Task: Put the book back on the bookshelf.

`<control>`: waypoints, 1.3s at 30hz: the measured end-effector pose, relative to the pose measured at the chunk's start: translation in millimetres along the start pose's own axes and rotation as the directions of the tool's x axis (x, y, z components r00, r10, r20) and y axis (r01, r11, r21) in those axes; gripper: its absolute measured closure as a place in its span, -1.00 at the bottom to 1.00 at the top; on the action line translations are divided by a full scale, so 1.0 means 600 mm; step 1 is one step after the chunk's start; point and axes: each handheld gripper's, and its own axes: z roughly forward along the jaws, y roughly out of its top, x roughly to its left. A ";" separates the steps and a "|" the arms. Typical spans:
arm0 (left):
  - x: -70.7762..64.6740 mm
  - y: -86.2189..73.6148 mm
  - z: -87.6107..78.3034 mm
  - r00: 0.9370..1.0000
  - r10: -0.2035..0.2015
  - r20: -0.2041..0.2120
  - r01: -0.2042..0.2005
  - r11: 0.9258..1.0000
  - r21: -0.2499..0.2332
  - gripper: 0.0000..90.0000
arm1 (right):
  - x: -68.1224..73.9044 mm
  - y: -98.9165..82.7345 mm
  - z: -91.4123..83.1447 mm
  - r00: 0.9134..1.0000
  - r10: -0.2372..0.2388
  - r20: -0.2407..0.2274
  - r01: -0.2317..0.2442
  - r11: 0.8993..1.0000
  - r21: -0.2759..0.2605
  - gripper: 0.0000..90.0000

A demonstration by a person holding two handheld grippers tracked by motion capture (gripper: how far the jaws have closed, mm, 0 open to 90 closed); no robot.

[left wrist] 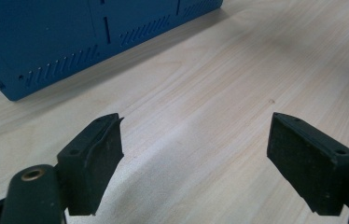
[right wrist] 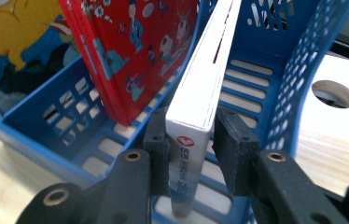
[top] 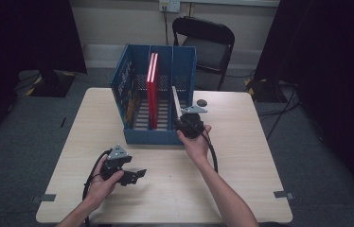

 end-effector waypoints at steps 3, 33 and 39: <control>0.000 -0.001 0.003 1.000 -0.004 0.000 0.004 1.000 0.008 -0.60 | 0.003 0.009 0.013 1.000 0.014 -0.004 -0.014 1.000 0.000 0.47; -0.010 -0.004 -0.001 0.999 0.031 0.038 -0.032 0.999 0.012 -0.60 | -0.001 0.061 0.075 1.000 0.009 0.011 -0.009 0.998 0.060 0.40; -0.008 -0.004 -0.001 0.999 0.023 0.032 -0.023 1.000 0.007 -0.60 | -0.004 0.064 0.076 1.000 -0.007 0.006 0.007 0.997 0.072 0.40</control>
